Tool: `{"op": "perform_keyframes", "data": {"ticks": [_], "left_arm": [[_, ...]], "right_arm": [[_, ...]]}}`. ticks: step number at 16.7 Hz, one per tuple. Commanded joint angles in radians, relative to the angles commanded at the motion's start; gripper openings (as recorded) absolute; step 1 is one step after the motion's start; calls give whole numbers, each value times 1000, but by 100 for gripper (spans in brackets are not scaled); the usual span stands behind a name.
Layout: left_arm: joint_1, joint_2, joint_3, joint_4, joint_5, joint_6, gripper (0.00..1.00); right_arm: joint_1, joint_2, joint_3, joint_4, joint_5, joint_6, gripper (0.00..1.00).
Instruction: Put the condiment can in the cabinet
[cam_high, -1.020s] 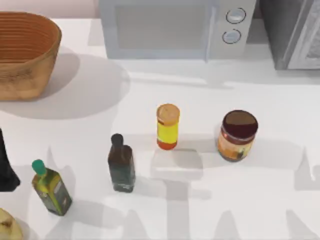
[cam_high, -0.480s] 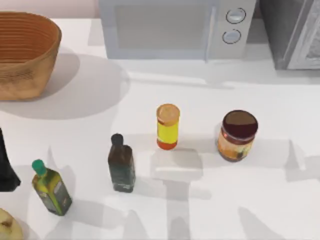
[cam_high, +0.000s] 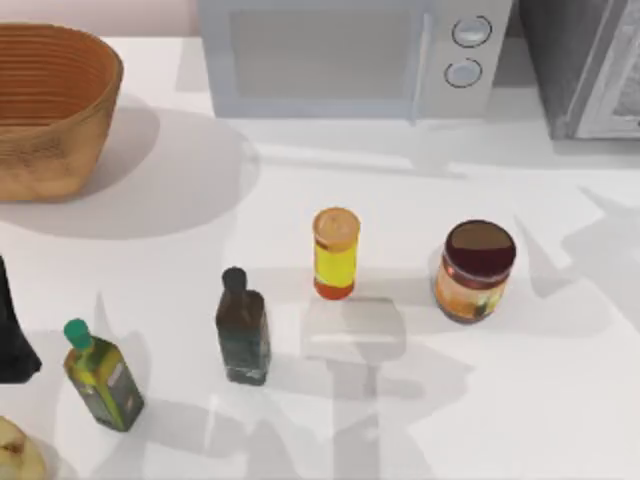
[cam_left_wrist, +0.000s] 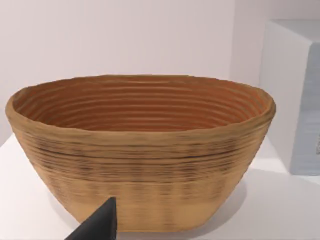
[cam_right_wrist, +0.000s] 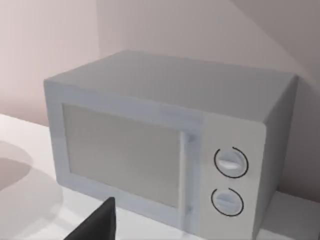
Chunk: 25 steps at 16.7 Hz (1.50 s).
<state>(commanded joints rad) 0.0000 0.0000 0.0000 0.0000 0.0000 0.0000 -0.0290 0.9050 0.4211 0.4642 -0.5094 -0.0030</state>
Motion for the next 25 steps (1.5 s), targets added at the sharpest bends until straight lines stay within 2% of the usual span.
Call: {"op": "perform_keyframes", "data": {"ticks": [9,13,17,20,25], "left_arm": [[0,0,0,0,0,0,100],[0,0,0,0,0,0,100],[0,0,0,0,0,0,100],[0,0,0,0,0,0,100],[0,0,0,0,0,0,100]], "right_arm": [[-33,1006,294,363,-536,-49,100],[-31,1289,391,582,-782,-120,100],[-33,1466,432,789,-989,-197,100],[-36,1528,432,874,-1079,-233,100],[-36,1535,430,884,-1089,-238,100]]}}
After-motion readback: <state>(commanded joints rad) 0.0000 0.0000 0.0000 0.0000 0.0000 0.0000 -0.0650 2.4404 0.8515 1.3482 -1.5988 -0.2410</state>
